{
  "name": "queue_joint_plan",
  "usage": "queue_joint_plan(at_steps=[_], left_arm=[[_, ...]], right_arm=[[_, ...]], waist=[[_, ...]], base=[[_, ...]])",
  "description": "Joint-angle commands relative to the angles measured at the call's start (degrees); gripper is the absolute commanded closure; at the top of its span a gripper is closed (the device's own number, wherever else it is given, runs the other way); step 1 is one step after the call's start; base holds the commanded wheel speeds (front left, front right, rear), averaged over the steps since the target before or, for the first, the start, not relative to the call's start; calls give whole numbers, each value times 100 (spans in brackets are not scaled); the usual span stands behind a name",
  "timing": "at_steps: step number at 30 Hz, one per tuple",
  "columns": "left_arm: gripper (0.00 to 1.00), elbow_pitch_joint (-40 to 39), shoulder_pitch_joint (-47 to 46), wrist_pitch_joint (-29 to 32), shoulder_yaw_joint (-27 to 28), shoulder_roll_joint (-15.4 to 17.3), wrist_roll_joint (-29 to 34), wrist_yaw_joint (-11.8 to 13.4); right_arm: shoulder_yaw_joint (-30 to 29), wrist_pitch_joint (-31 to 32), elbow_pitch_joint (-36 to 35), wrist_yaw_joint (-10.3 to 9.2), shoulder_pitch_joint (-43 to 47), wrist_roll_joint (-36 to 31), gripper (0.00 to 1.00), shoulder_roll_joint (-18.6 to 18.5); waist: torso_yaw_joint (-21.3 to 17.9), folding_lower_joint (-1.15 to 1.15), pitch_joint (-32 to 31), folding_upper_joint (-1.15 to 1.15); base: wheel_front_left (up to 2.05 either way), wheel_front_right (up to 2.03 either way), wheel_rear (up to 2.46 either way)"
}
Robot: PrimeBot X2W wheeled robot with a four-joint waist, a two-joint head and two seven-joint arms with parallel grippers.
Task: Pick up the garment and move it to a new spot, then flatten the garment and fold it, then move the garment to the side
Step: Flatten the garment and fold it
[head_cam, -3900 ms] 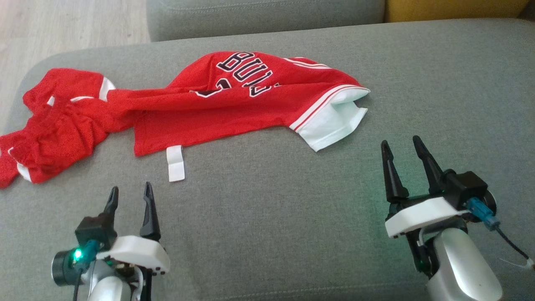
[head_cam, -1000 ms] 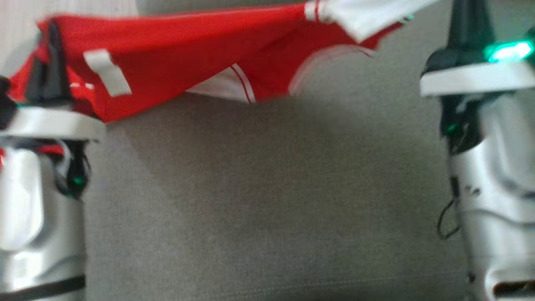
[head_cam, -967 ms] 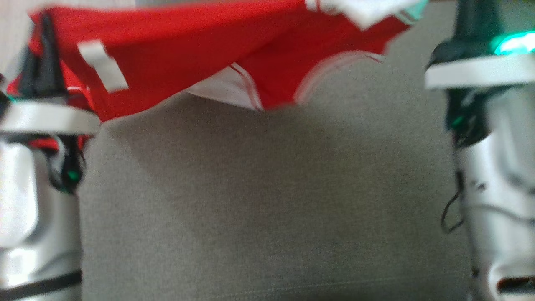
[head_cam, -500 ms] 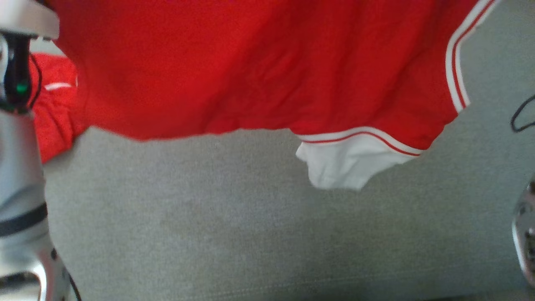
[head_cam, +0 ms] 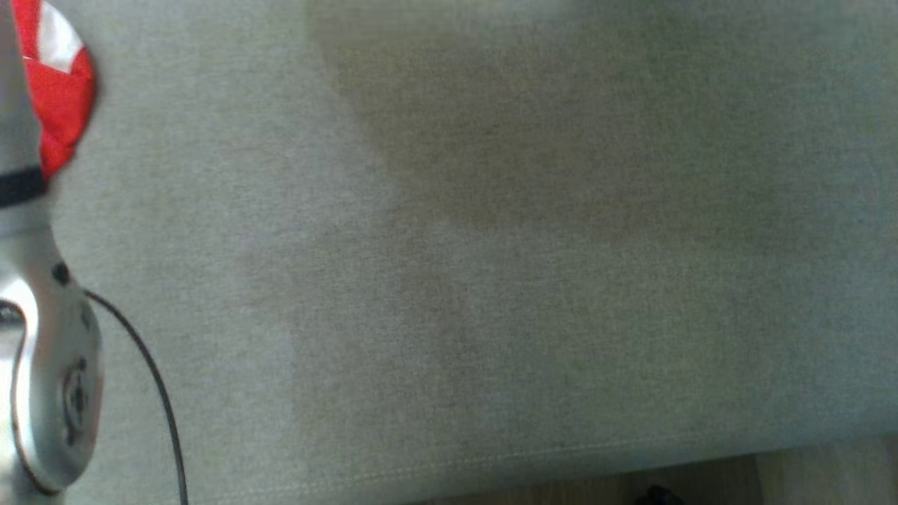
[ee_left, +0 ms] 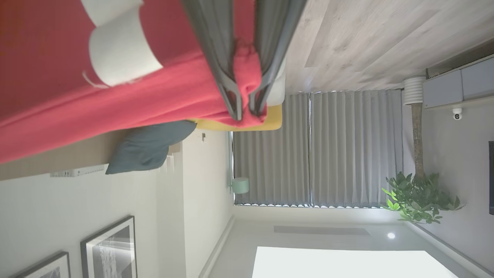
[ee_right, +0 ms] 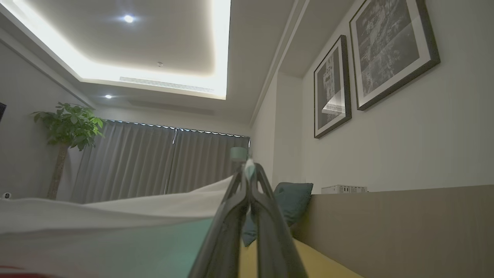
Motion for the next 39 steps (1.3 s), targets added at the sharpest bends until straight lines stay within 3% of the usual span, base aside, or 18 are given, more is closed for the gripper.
queue_joint_plan(at_steps=[1, 7, 15, 23, 29, 39], left_arm=[[100, 50, -130, -63, 173, 304, -36, 88], [100, 788, 508, -168, 303, 247, -270, 43], [100, 1325, 2264, -211, 447, -252, -524, 90], [100, 1173, 3724, -213, 810, -545, -722, 199], [100, 925, 4809, -213, 1062, -685, -827, 267], [100, 424, 6163, -213, 927, -734, -858, 207]], right_arm=[[-227, -78, -79, 36, -283, -69, 100, 82], [-142, -144, 293, 36, 572, 67, 100, 215], [171, -166, 302, 36, 2824, 786, 100, 423], [642, -84, -67, 36, 4390, 1376, 100, 489], [980, 343, -591, 36, 5506, 1642, 100, 250], [1158, 942, -1460, 36, 7168, 2008, 100, 241]], waist=[[-71, 0, 80, 0], [-175, 0, 208, 0], [-229, 0, 84, 0], [-357, 0, -384, 0], [-355, 0, -943, 0], [-263, 0, -1725, 0]], base=[[0, 0, 0], [0, 0, 0], [0, 0, 0], [0, 0, 0], [0, 0, 0], [0, 0, 0]])
